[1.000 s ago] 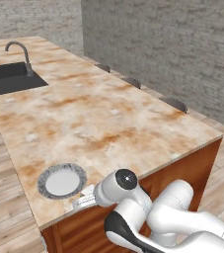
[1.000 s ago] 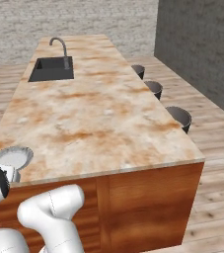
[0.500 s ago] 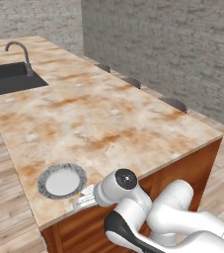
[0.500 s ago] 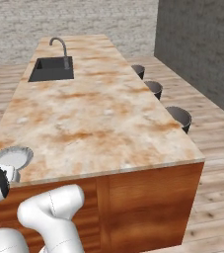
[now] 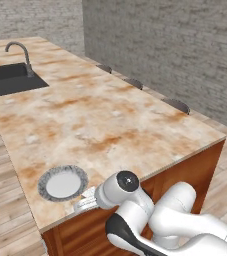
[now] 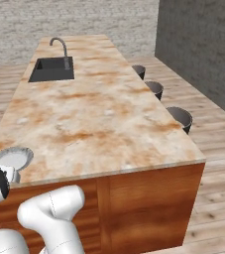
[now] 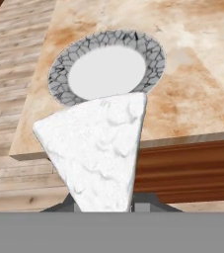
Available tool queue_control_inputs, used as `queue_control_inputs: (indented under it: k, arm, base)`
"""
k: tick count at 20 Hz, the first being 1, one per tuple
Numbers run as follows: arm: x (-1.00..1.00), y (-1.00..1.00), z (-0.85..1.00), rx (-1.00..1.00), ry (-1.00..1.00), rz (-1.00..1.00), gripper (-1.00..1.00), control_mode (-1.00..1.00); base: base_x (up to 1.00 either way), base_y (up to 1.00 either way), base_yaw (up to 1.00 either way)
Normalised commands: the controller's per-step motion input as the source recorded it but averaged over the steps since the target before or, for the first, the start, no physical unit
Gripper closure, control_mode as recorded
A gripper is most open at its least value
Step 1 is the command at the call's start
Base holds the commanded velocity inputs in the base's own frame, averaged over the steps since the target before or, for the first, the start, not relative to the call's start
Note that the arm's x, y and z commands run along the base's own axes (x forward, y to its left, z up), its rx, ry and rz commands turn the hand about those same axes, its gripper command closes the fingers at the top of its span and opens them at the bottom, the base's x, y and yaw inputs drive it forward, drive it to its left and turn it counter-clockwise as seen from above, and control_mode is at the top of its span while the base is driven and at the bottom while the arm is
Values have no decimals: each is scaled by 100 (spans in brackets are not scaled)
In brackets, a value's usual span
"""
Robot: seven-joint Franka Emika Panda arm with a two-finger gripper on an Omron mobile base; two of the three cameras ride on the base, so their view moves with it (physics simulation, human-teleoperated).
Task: Take the baked cake out of the oven and place it on the plate for cooling. Then close the oven door.
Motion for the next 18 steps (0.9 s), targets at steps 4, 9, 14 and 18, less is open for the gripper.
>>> queue_control_inputs:
  k: [4,9,14,18]
  arm:
    - [-4,0,6,0,0,0,100,-100]
    - [-1,1,32,-1,0,1,100,-100]
    - [7,4,46,-1,1,4,100,-100]
    - [22,22,35,-17,11,0,100,-100]
  base:
    - [0,0,0]
    - [0,0,0]
    - [0,0,0]
    - [0,0,0]
